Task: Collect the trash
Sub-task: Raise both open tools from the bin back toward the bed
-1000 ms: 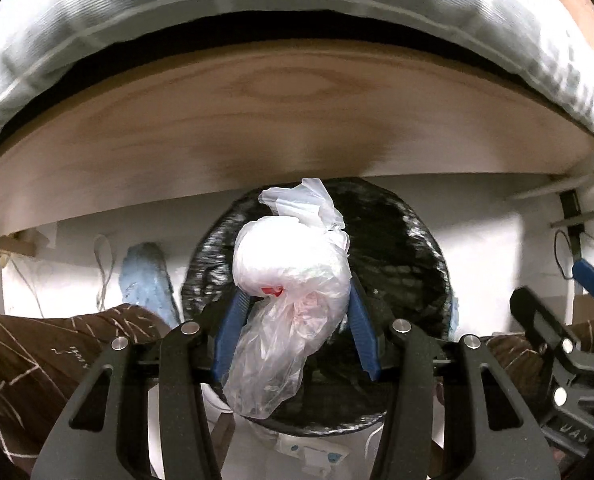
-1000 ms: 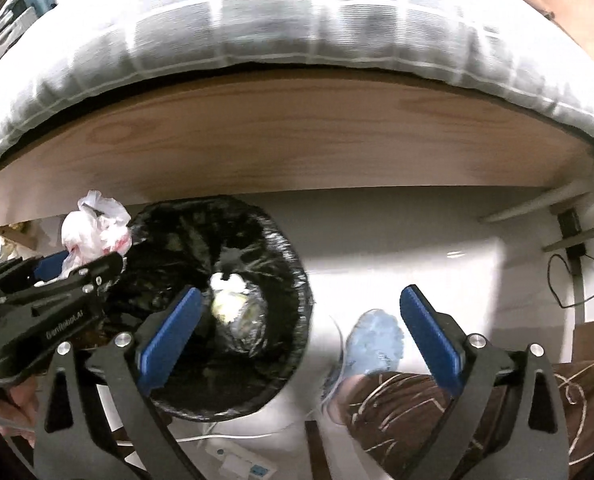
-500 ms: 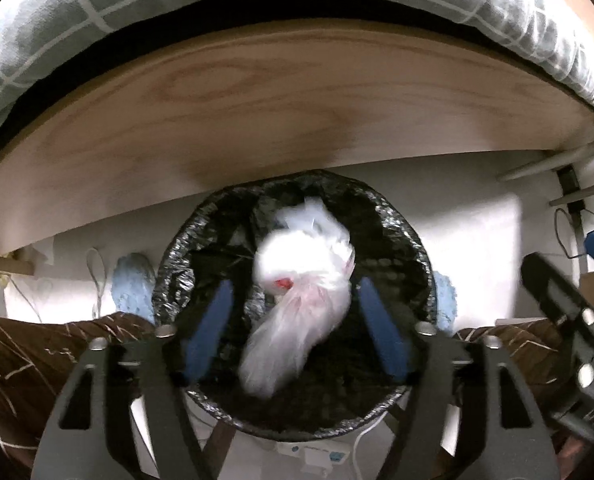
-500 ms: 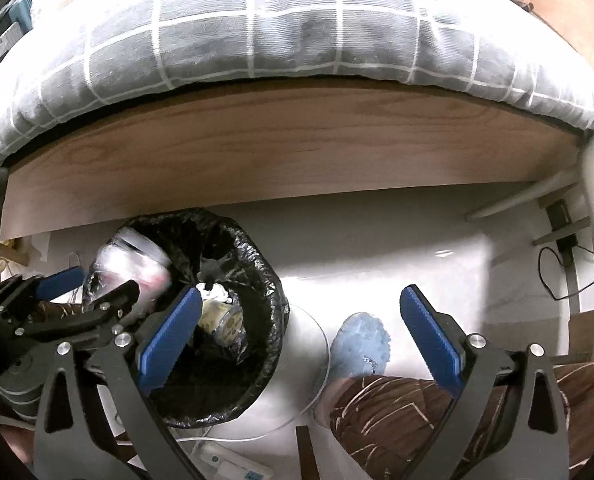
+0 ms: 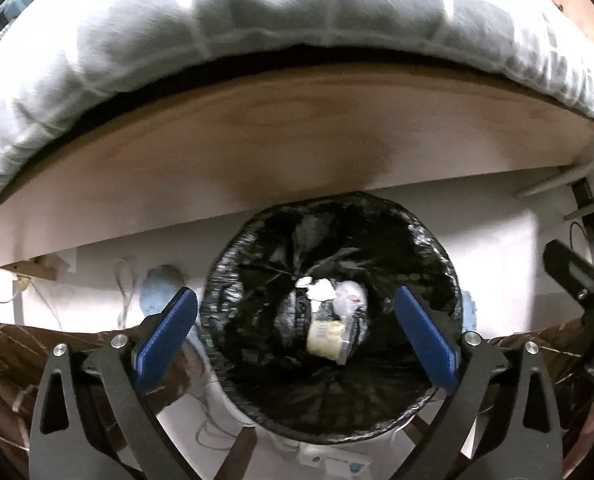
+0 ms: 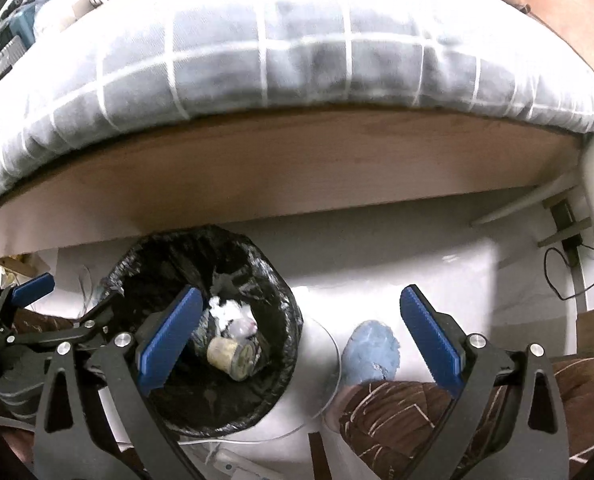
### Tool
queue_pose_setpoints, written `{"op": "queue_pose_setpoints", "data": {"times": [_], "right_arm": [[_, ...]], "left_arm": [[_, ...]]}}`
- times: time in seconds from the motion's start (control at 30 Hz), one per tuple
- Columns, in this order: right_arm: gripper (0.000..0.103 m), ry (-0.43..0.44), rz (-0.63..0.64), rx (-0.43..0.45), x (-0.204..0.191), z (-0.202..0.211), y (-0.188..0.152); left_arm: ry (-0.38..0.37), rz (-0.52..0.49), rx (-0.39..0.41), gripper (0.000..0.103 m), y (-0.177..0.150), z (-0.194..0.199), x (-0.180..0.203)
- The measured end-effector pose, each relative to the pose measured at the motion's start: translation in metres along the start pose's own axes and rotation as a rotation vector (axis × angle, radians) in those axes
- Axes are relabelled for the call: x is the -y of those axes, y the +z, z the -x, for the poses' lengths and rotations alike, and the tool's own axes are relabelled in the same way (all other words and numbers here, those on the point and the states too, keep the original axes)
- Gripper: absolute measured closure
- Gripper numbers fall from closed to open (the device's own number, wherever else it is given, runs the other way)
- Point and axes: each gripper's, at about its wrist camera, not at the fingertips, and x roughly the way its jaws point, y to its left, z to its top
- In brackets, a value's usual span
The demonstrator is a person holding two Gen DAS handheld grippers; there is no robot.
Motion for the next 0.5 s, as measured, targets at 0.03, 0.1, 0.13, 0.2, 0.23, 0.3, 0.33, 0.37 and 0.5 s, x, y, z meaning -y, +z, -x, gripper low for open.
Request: {"op": "queue_pose_setpoints", "data": {"times": [0.03,0.1,0.13,0.2,0.23,0.3,0.33,0.37,0.5], "right_arm": [[0.008,0.003,-0.002,0.013,0.0,0.004,0.002],[0.008,0.004,0.001,0.036,-0.002,0.011,0.005],[0.008,0.005,0.004,0.047,-0.003,0.015,0.006],[0.008,0.006,0.015,0.077,-0.005,0.025,0.009],[0.008,0.005,0.02,0.088,-0.006,0.03,0.011],[0.008,0.003,0.024,0.111,-0.006,0.04,0.016],[0.008,0.003,0.025,0.118,-0.007,0.044,0.018],[0.008,0.003,0.026,0.128,-0.007,0.049,0.02],[0.008,0.006,0.037,0.173,-0.011,0.067,0.027]], "left_arm": [[0.004,0.009,0.013,0.006,0.002,0.006,-0.005],[0.012,0.022,0.036,0.006,0.006,0.015,-0.013],[0.012,0.025,0.043,0.006,0.007,0.019,-0.015],[0.014,0.029,0.061,0.006,0.009,0.028,-0.019],[0.015,0.028,0.074,0.006,0.011,0.034,-0.019],[0.012,0.025,0.092,0.006,0.013,0.044,-0.02],[0.01,0.024,0.102,0.006,0.015,0.05,-0.02],[0.007,0.023,0.109,0.006,0.016,0.055,-0.02],[0.007,0.019,0.131,0.006,0.019,0.072,-0.021]]}}
